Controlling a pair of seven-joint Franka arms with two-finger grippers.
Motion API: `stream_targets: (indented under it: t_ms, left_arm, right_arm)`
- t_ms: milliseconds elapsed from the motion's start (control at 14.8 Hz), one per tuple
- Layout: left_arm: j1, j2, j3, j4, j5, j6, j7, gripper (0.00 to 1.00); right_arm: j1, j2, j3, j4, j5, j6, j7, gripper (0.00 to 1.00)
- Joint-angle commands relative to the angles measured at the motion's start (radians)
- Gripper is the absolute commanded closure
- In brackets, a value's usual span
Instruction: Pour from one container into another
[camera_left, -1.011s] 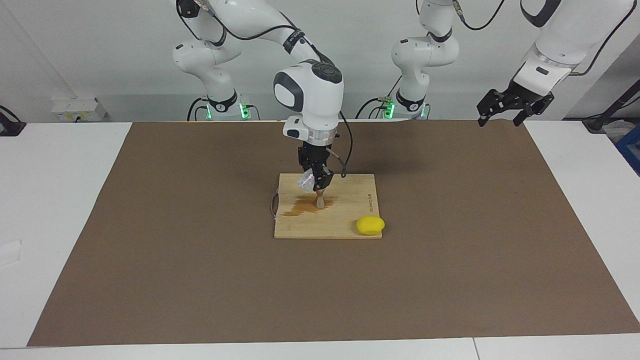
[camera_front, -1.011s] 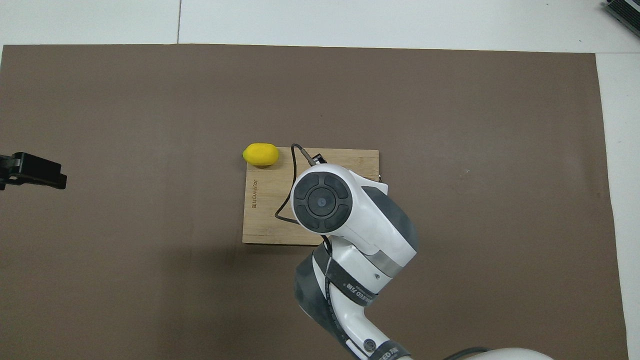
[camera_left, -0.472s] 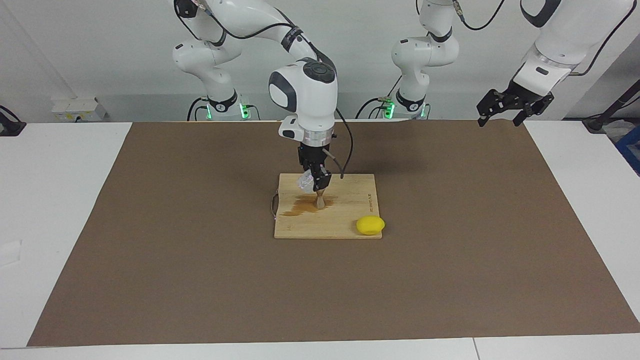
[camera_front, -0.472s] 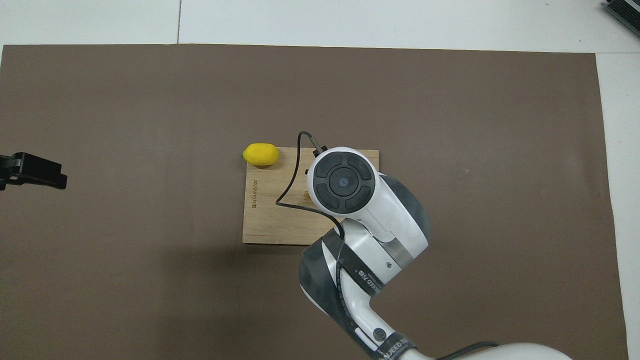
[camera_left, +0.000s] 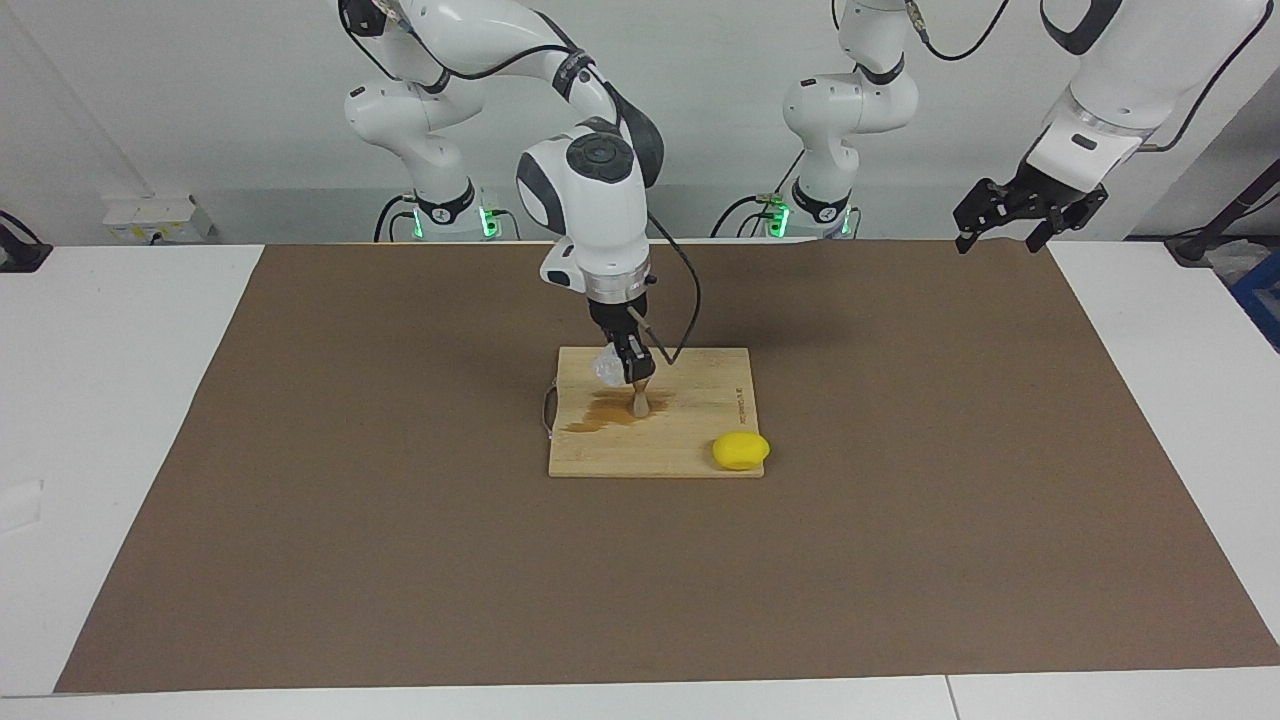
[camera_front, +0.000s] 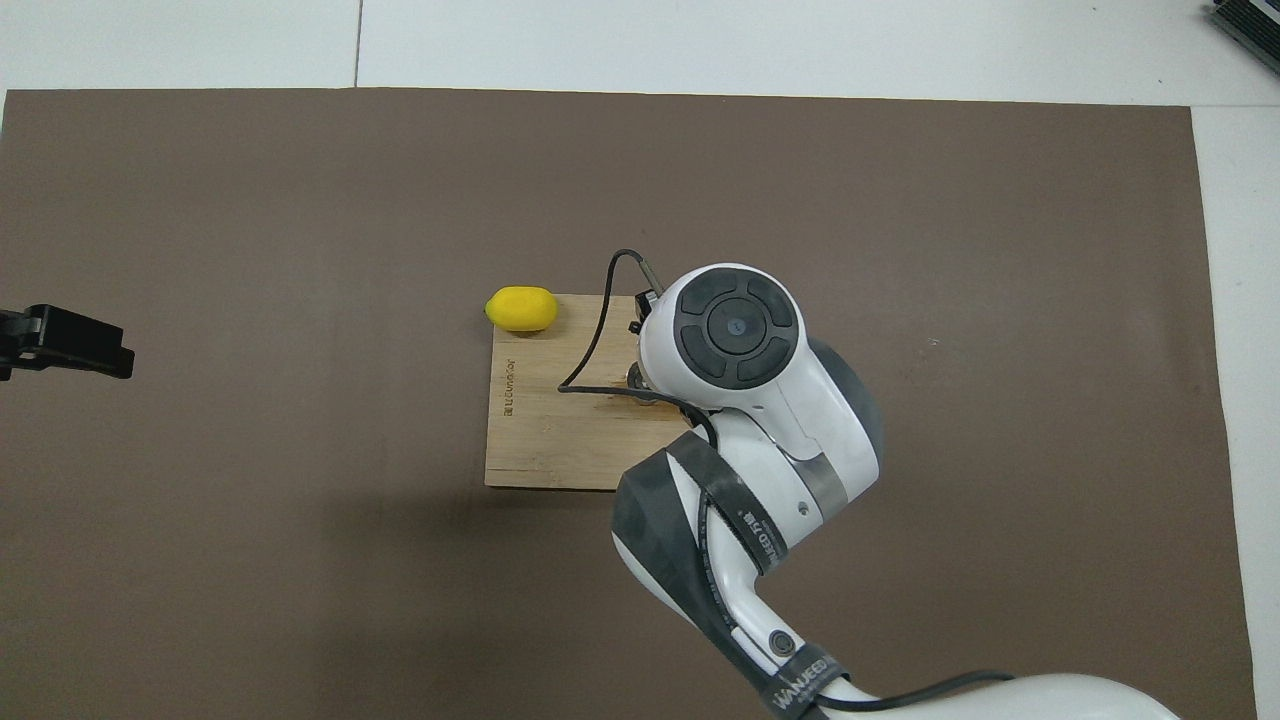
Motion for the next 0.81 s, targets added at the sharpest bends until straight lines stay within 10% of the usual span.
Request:
stream_targets:
  t_ms: [0, 741]
  left_arm:
    - [0.008, -0.033, -0.009, -0.041, 0.016, 0.026, -0.002, 0.00]
    - [0.006, -0.030, -0.007, -0.038, 0.016, 0.031, -0.008, 0.00]
  right_arm:
    - [-0.018, 0.000, 0.008, 0.012, 0.070, 0.001, -0.039, 1.00]
    - [-0.246, -0.018, 0.008, -0.045, 0.521, -0.029, -0.367, 1.00]
